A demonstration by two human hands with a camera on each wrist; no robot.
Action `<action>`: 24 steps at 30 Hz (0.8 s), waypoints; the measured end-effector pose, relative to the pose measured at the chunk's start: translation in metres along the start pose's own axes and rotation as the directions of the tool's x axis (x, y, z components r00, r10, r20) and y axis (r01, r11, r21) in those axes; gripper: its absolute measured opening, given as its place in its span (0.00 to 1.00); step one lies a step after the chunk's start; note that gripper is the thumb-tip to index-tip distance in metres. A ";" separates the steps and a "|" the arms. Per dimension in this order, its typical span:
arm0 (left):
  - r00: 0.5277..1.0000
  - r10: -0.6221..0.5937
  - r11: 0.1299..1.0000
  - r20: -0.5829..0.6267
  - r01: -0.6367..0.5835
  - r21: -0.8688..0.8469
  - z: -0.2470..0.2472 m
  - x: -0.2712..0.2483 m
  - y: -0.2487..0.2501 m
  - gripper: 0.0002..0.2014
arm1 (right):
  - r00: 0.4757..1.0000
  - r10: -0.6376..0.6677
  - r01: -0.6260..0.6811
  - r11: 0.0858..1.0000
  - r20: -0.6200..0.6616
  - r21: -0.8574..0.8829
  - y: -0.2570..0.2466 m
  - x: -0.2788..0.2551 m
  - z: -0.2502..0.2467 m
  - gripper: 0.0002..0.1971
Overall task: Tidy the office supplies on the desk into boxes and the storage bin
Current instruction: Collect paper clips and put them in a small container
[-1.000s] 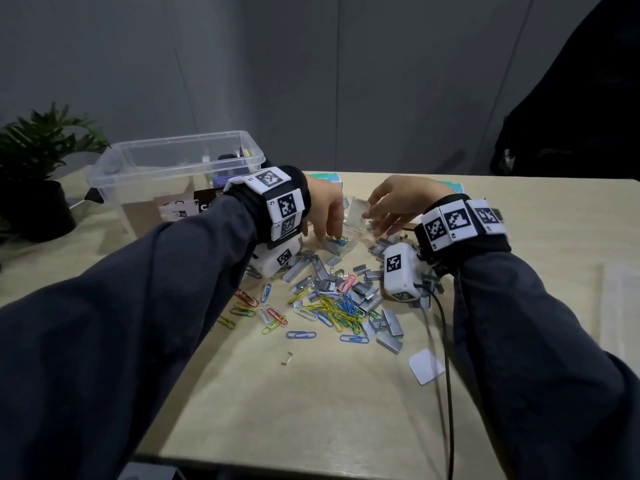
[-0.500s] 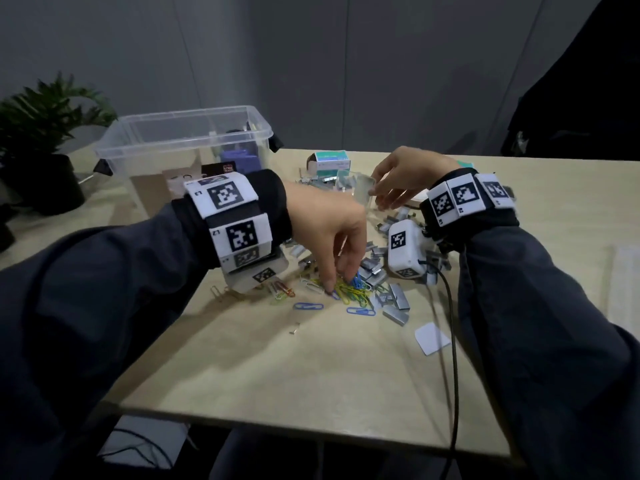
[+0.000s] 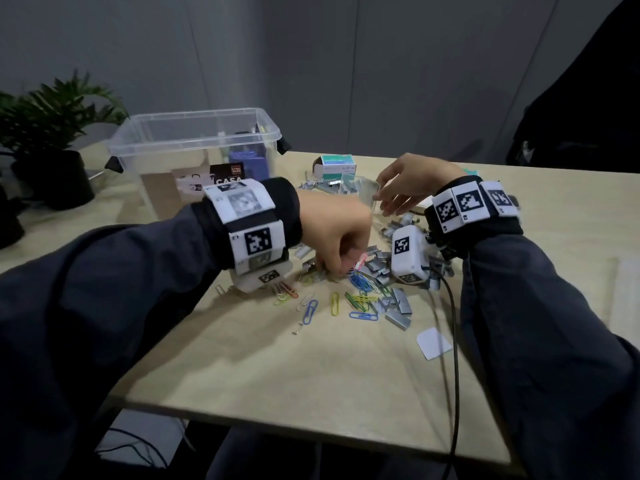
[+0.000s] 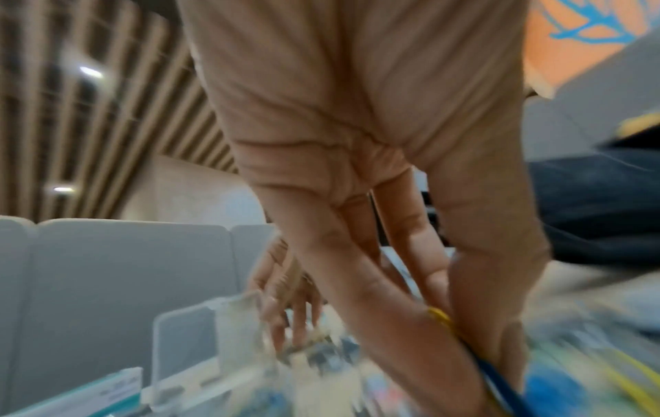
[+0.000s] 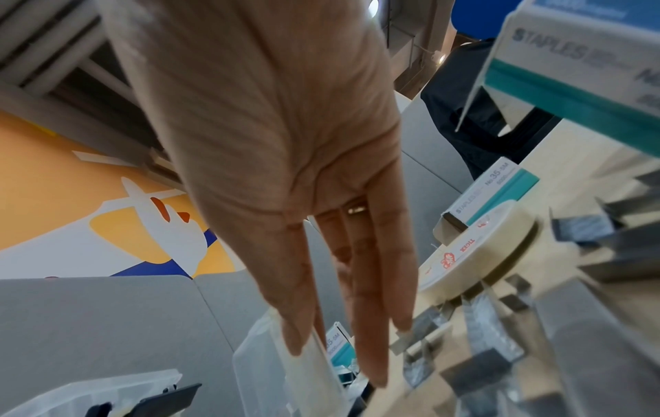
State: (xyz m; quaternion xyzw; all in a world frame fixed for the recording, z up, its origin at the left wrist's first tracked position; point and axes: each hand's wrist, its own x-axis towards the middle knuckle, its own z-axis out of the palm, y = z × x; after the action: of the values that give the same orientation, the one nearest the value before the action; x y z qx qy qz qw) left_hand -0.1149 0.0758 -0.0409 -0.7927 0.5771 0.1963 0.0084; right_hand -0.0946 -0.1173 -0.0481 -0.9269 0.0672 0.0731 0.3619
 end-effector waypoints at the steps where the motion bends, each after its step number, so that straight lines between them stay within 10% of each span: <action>1: 0.999 0.010 0.999 -0.044 -0.012 -0.050 -0.007 -0.003 -0.004 0.06 | 1.000 -0.002 0.002 1.000 -0.001 -0.005 0.001 0.001 0.000 0.08; 7: 0.832 -0.130 0.947 -0.540 -0.058 -0.317 -0.032 0.006 -0.034 0.03 | 1.000 -0.004 0.004 1.000 -0.004 -0.013 0.002 0.000 -0.002 0.09; 15: 0.931 -0.266 0.962 -0.251 0.242 -0.122 -0.015 0.033 -0.064 0.10 | 1.000 0.004 -0.005 0.999 -0.018 -0.042 -0.001 -0.002 -0.001 0.03; 24: 0.885 -0.273 0.959 -0.377 0.217 -0.183 -0.029 -0.019 -0.067 0.09 | 0.974 -0.073 -0.002 0.943 -0.213 -0.334 -0.028 -0.019 -0.002 0.17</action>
State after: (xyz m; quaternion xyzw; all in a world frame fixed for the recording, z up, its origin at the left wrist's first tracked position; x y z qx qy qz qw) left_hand -0.0494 0.1087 -0.0222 -0.8813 0.4469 0.0668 -0.1384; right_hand -0.1084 -0.0970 -0.0241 -0.9779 0.0771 -0.0275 0.1921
